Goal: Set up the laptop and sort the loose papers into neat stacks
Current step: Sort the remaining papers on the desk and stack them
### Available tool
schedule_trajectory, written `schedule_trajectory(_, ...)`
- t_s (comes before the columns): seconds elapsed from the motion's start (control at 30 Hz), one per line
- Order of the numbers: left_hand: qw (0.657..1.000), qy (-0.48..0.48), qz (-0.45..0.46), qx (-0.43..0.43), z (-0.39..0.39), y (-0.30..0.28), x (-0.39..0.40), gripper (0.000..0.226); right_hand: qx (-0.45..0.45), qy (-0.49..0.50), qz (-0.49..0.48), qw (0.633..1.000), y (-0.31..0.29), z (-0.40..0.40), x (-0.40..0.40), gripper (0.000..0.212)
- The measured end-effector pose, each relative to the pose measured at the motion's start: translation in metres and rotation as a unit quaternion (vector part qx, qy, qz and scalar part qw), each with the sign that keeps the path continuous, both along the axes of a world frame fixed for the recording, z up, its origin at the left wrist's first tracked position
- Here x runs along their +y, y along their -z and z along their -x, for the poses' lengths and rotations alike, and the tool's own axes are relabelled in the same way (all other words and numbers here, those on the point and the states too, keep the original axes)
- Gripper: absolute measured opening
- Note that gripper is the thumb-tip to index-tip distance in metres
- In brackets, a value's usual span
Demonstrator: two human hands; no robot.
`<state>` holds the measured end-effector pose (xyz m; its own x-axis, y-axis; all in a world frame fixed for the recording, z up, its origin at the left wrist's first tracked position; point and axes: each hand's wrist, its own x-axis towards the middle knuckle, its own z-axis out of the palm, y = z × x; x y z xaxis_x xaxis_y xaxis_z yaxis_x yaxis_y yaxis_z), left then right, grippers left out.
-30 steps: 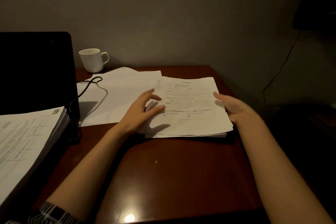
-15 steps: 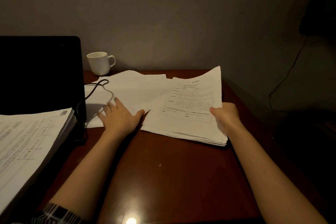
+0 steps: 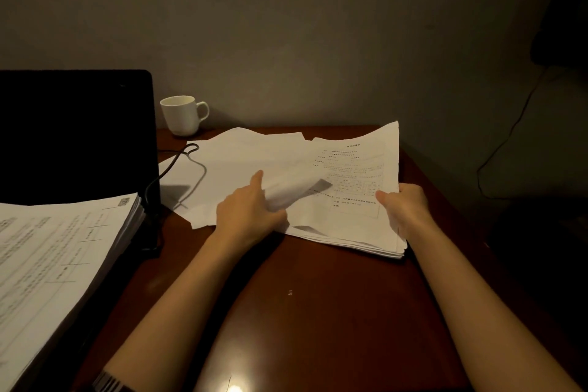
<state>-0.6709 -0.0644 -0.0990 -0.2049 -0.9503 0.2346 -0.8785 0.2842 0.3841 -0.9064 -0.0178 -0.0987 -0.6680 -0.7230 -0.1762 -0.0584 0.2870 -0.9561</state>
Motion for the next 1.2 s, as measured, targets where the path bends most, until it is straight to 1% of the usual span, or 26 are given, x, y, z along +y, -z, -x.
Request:
schedule_trajectory(0.07,0.999,0.012,0.052,-0.009,0.001,-0.001,0.003,0.075,-0.013,-0.021,-0.003,1.0,-0.002,0.001,0.002,0.026)
schedule_trajectory(0.13,0.993,-0.002,0.12,-0.015,-0.003,-0.004,0.002,0.057,-0.032,-0.046,-0.003,0.998,-0.004,0.003,0.003,0.03)
schedule_trajectory(0.2,0.977,-0.01,0.21,0.019,-0.007,-0.007,0.0,0.039,-0.04,-0.067,-0.003,0.997,-0.007,0.003,0.006,0.033)
schedule_trajectory(0.27,0.947,0.027,0.307,0.089,-0.009,-0.006,-0.001,0.025,-0.05,-0.088,0.004,0.995,-0.008,0.003,0.008,0.035)
schedule_trajectory(0.3,0.928,0.055,0.35,0.118,-0.009,-0.006,-0.001,0.023,-0.057,-0.096,0.009,0.994,-0.008,0.004,0.008,0.036)
schedule_trajectory(0.33,0.91,0.089,0.381,0.137,-0.007,-0.004,-0.001,0.022,-0.066,-0.105,0.01,0.992,-0.009,0.003,0.009,0.036)
schedule_trajectory(0.4,0.883,0.173,0.409,0.154,-0.002,-0.003,0.0,0.021,-0.078,-0.127,0.005,0.989,-0.011,0.004,0.01,0.034)
schedule_trajectory(0.43,0.874,0.219,0.404,0.158,0.001,-0.002,0.001,0.02,-0.067,-0.14,-0.01,0.988,-0.013,0.005,0.01,0.032)
schedule_trajectory(0.47,0.872,0.268,0.378,0.16,0.003,-0.001,0.001,0.02,-0.043,-0.155,-0.032,0.986,-0.015,0.006,0.012,0.031)
schedule_trajectory(0.53,0.885,0.357,0.257,0.152,0.004,-0.001,0.003,0.026,0.008,-0.182,-0.075,0.98,-0.016,0.01,0.012,0.032)
schedule_trajectory(0.57,0.895,0.382,0.182,0.14,0.004,-0.001,0.004,0.035,0.024,-0.192,-0.091,0.977,-0.017,0.012,0.012,0.034)
schedule_trajectory(0.63,0.905,0.405,0.055,0.117,0.005,0.002,0.005,0.054,0.025,-0.178,-0.109,0.978,-0.017,0.015,0.011,0.038)
schedule_trajectory(0.67,0.907,0.406,0.024,0.106,0.005,0.003,0.005,0.059,0.004,-0.159,-0.105,0.982,-0.017,0.016,0.011,0.043)
schedule_trajectory(0.73,0.916,0.39,0.009,0.097,0.003,0.003,0.001,0.062,-0.068,-0.144,-0.081,0.984,-0.017,0.017,0.011,0.059)
schedule_trajectory(0.77,0.924,0.371,0.01,0.089,0.001,0.003,-0.002,0.064,-0.086,-0.157,-0.072,0.981,-0.017,0.018,0.01,0.062)
schedule_trajectory(0.8,0.935,0.348,0.009,0.063,-0.002,0.002,-0.004,0.064,-0.082,-0.173,-0.073,0.979,-0.017,0.018,0.009,0.06)
schedule_trajectory(0.87,0.945,0.324,-0.016,-0.03,-0.007,0.003,-0.008,0.061,-0.055,-0.201,-0.078,0.975,-0.018,0.015,0.014,0.046)
schedule_trajectory(0.9,0.941,0.329,-0.036,-0.071,-0.007,0.005,-0.008,0.062,-0.046,-0.217,-0.072,0.973,-0.018,0.015,0.015,0.037)
schedule_trajectory(0.93,0.934,0.34,-0.055,-0.092,-0.007,0.007,-0.007,0.063,-0.039,-0.225,-0.068,0.971,-0.019,0.013,0.016,0.031)
schedule_trajectory(1.0,0.925,0.363,-0.068,-0.09,-0.004,0.01,-0.006,0.062,-0.039,-0.221,-0.063,0.972,-0.019,0.009,0.017,0.026)
schedule_trajectory(1.07,0.93,0.357,-0.035,-0.08,-0.003,0.011,-0.008,0.06,-0.043,-0.203,-0.06,0.976,-0.019,0.006,0.016,0.028)
schedule_trajectory(1.1,0.94,0.334,-0.006,-0.07,-0.003,0.011,-0.01,0.059,-0.041,-0.198,-0.063,0.977,-0.019,0.006,0.015,0.03)
schedule_trajectory(1.13,0.954,0.292,0.026,-0.054,-0.004,0.01,-0.012,0.059,-0.037,-0.191,-0.07,0.978,-0.018,0.008,0.013,0.031)
schedule_trajectory(1.2,0.985,0.16,0.065,-0.029,-0.008,0.009,-0.017,0.058,-0.025,-0.184,-0.086,0.979,-0.018,0.012,0.011,0.033)
